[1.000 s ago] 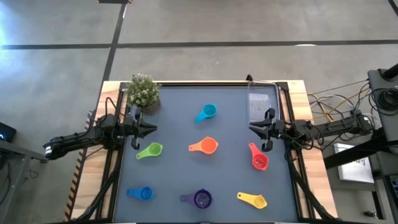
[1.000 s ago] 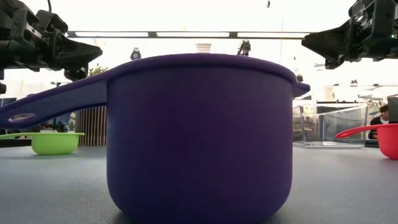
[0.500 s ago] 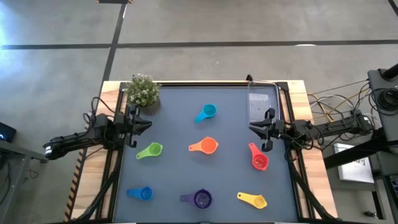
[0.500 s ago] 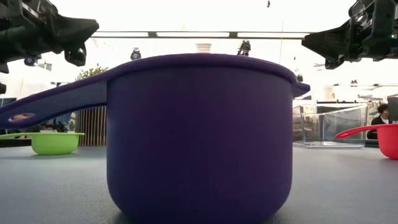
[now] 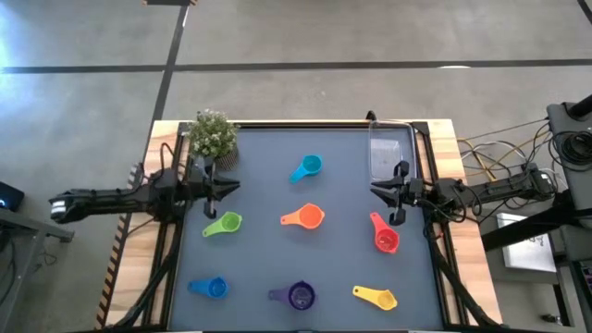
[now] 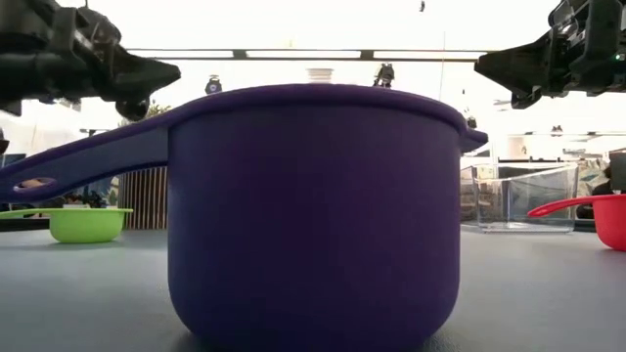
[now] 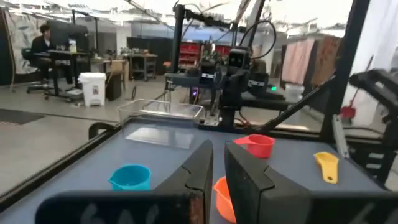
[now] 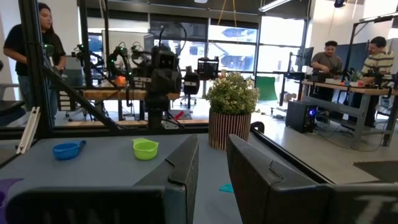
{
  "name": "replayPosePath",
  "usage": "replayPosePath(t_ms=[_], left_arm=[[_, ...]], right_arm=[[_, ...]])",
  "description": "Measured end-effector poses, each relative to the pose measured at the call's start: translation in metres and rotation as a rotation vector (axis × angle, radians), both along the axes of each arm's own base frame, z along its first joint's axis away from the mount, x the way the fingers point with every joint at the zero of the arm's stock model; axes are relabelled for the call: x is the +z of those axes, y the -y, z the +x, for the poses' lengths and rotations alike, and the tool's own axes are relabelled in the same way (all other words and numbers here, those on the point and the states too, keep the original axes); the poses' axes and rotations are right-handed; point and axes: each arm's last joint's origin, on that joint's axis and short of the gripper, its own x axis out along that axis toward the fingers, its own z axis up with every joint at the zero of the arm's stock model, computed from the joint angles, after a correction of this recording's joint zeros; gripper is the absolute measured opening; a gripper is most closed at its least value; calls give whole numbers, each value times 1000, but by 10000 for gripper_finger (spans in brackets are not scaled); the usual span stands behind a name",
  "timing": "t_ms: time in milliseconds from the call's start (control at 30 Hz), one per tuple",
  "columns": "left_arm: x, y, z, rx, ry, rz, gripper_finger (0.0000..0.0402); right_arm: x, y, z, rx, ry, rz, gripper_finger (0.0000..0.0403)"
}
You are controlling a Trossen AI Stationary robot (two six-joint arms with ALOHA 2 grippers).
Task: Nest measuring cups in basket
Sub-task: Stack the orange measuring cup on top of the purple measuring cup
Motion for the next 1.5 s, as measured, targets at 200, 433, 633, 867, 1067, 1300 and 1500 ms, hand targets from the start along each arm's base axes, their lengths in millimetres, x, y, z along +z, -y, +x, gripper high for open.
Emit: replayPosePath(t_ms=[200, 433, 633, 867, 1067, 1300, 1500], left_arm=[[37, -1, 32, 26, -232, 49, 24], [55, 2, 81, -6, -531, 38, 21], [52, 22, 118, -25, -616, 90, 2], [50, 46, 157, -68, -664, 92, 15], [38, 52, 188, -87, -777, 46, 56], [12, 55, 214, -71, -919, 24, 153], [-1, 56, 220, -62, -962, 11, 227]], right_arm=[[0, 0, 0, 0, 0, 0, 73], [0, 0, 0, 0, -2, 0, 73], [0, 0, 0, 0, -3, -1, 73], [0, 0, 0, 0, -3, 0, 73], [0, 0, 0, 0, -3, 0, 73], [0, 0, 0, 0, -3, 0, 73], [0, 0, 0, 0, -3, 0, 73]])
